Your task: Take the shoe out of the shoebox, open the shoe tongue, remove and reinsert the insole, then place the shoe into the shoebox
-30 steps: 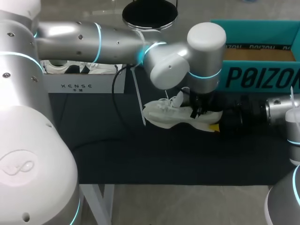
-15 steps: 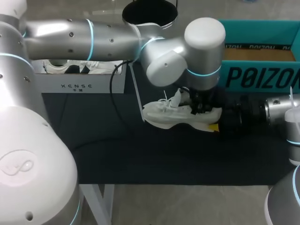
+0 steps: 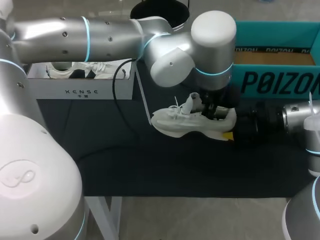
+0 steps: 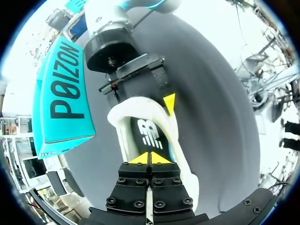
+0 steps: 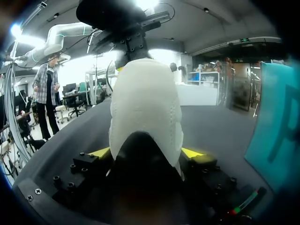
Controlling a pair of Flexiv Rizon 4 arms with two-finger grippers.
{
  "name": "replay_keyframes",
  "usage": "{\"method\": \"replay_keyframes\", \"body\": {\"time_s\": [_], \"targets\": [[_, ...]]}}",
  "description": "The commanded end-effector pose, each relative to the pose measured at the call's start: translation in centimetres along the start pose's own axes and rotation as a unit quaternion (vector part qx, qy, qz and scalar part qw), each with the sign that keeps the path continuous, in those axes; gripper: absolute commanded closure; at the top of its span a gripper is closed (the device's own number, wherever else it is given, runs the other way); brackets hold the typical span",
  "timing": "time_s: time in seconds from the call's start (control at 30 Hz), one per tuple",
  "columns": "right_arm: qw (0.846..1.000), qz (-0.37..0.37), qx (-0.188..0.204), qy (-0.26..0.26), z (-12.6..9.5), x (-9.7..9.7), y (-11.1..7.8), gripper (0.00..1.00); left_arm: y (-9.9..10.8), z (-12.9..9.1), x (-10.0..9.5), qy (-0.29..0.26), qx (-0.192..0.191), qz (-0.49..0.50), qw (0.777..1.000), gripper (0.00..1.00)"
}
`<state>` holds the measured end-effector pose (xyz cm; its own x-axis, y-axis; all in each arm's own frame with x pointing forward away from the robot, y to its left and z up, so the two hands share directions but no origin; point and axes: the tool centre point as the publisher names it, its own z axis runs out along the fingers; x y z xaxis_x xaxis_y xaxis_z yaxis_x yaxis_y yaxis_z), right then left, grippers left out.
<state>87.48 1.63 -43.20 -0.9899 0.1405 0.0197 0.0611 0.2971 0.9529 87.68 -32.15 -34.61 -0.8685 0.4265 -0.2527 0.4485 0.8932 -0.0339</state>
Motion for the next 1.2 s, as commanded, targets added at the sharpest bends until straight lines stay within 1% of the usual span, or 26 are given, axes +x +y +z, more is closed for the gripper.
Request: {"method": "replay_keyframes", "body": {"time_s": [0.03, 0.13, 0.17, 0.23, 0.27, 0.37, 0.6, 0.7, 0.77, 0.8, 0.87, 0.93, 1.07, 1.17, 1.2], "targets": [[1.000, 0.000, 0.001, 0.000, 0.4, -0.2, -0.3, 1.00, 0.6, -0.7, 0.1, 0.017, 0.005, -0.002, 1.000, 1.00], [1.000, 0.000, 0.001, 0.000, 0.4, -0.2, -0.3, 1.00, 1.1, -0.4, 0.2, 0.047, 0.004, -0.005, 0.999, 1.00], [1.000, 0.000, 0.001, 0.000, 0.4, -0.2, -0.3, 1.00, 1.2, -0.2, 0.3, 0.056, 0.013, -0.009, 0.998, 1.00], [1.000, 0.000, 0.001, 0.000, 0.4, -0.2, -0.3, 1.00, 1.4, 0.1, 0.5, 0.075, 0.008, -0.008, 0.997, 1.00], [1.000, 0.000, 0.001, 0.000, 0.4, -0.2, -0.3, 1.00, 1.4, 0.4, 0.6, 0.087, 0.013, -0.010, 0.996, 1.00], [1.000, 0.000, 0.001, 0.000, 0.4, -0.2, -0.3, 1.00, 1.4, 0.7, 1.1, 0.106, 0.010, -0.009, 0.994, 1.00], [1.000, 0.000, 0.001, 0.000, 0.4, -0.2, -0.3, 1.00, 1.1, 2.1, 1.7, 0.129, 0.006, -0.008, 0.992, 1.00], [1.000, 0.000, 0.001, 0.000, 0.4, -0.2, -0.3, 1.00, 0.9, 2.2, 1.7, 0.132, 0.006, -0.006, 0.991, 1.00], [1.000, 0.000, 0.001, 0.000, 0.4, -0.2, -0.3, 1.00, 0.8, 2.3, 1.8, 0.134, 0.006, -0.005, 0.991, 0.89], [1.000, 0.000, 0.001, 0.000, 0.4, -0.2, -0.3, 1.00, 0.7, 2.3, 1.8, 0.135, 0.006, -0.005, 0.991, 0.78], [1.000, 0.000, 0.001, 0.000, 0.4, -0.2, -0.3, 1.00, 0.7, 2.3, 1.8, 0.136, 0.006, -0.005, 0.991, 0.67], [1.000, 0.000, 0.001, 0.000, 0.4, -0.2, -0.3, 1.00, 0.7, 2.3, 1.9, 0.138, 0.005, -0.005, 0.990, 0.62], [1.000, 0.000, 0.001, 0.000, 0.4, -0.2, -0.3, 1.00, 0.8, 2.5, 2.2, 0.141, 0.002, -0.005, 0.990, 0.56], [1.000, 0.000, 0.001, 0.000, 0.4, -0.2, -0.3, 1.00, 0.9, 2.6, 2.4, 0.143, 0.000, -0.006, 0.990, 0.62], [1.000, 0.000, 0.001, 0.000, 0.4, -0.2, -0.3, 1.00, 0.9, 2.7, 2.5, 0.144, 0.000, -0.006, 0.990, 0.62]]}}
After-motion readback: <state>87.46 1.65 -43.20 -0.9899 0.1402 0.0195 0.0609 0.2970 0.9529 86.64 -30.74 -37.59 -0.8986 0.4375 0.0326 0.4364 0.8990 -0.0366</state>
